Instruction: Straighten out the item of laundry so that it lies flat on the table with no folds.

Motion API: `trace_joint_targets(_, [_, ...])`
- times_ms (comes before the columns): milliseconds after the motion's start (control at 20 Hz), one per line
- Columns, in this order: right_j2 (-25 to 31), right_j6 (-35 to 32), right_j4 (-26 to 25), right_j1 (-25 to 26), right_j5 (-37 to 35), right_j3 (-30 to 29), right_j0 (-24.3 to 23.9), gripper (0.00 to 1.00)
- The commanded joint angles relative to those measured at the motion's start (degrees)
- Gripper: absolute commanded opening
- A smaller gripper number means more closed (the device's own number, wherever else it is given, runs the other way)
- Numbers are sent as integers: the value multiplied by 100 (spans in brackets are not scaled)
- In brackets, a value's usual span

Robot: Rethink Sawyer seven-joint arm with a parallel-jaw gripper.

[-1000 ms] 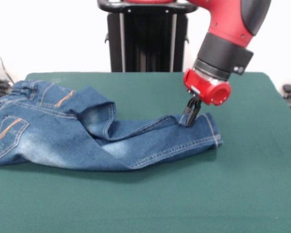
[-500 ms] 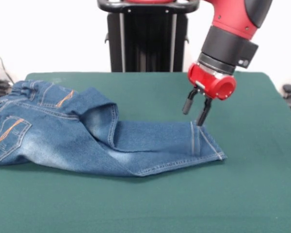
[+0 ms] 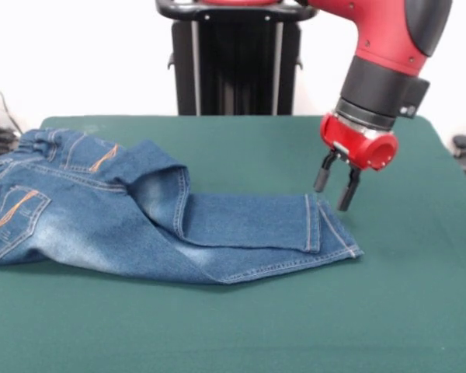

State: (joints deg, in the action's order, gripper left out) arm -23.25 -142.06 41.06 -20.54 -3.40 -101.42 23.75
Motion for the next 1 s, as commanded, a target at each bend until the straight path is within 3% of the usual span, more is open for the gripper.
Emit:
trace_joint_targets(50, [972, -1363, 194, 173, 323, -318, -111, 100])
trace_joint_targets(400, [1253, -1274, -25, 636, 1000, -73, -452, 100])
trace_joint_targets(1000, [1543, -1118, -286, 497, 1261, -316, -770, 100])
